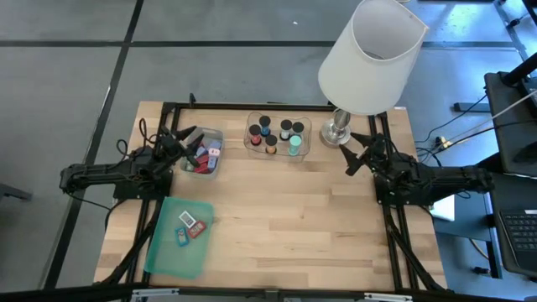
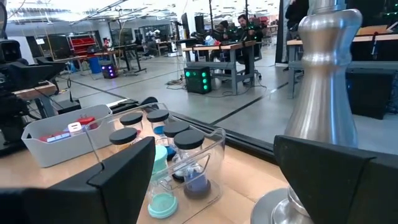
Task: Pick & Place Office items
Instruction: Return to Home Position
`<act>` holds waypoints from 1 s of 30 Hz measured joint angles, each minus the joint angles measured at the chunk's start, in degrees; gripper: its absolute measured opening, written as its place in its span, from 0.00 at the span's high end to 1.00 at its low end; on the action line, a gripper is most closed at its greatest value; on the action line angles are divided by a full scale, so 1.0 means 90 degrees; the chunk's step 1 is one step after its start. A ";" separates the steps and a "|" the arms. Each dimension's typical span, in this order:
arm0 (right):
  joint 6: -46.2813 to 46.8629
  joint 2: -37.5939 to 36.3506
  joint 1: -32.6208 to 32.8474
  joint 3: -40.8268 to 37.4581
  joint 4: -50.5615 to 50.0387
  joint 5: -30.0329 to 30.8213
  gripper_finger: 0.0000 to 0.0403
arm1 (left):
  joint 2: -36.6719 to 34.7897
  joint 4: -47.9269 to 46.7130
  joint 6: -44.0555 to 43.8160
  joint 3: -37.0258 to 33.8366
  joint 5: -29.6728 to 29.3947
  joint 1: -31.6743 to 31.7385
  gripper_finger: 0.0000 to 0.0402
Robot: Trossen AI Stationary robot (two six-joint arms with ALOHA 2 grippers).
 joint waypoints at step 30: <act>-0.0002 0.0000 0.0000 0.0002 0.0002 -0.0001 0.18 | 0.0000 0.0000 -0.0001 0.0000 0.0000 0.0000 0.53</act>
